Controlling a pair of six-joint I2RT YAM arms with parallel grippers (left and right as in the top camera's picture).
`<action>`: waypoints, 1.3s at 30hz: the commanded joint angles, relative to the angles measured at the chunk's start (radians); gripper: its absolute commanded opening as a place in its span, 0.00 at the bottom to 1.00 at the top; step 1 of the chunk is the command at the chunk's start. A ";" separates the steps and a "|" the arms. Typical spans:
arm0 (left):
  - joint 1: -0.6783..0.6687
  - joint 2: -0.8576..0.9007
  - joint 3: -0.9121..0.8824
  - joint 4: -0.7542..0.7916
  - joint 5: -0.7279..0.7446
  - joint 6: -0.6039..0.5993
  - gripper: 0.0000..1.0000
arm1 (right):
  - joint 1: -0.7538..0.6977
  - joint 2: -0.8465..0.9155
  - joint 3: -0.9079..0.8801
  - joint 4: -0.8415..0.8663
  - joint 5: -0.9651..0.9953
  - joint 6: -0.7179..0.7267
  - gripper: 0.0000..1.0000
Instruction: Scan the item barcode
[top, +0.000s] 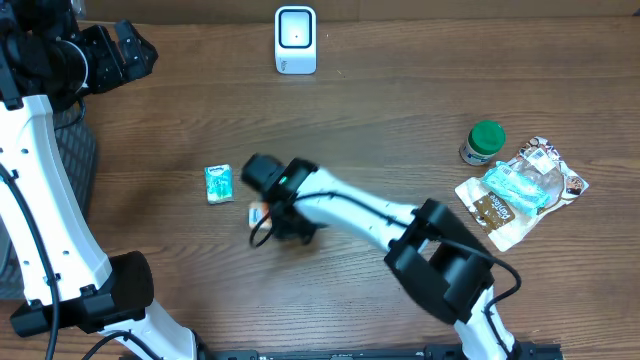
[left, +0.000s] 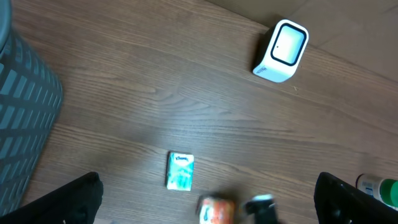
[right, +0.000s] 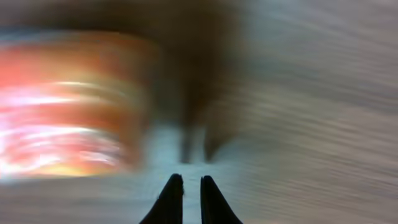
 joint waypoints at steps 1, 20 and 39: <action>0.000 -0.011 0.008 0.001 -0.002 -0.010 0.99 | -0.095 0.002 -0.008 -0.036 0.126 -0.015 0.08; 0.000 -0.011 0.008 0.001 -0.002 -0.010 1.00 | -0.087 -0.042 0.016 0.289 -0.298 -0.045 0.22; 0.000 -0.011 0.008 0.001 -0.002 -0.010 0.99 | 0.039 0.017 0.018 0.368 -0.167 0.075 0.44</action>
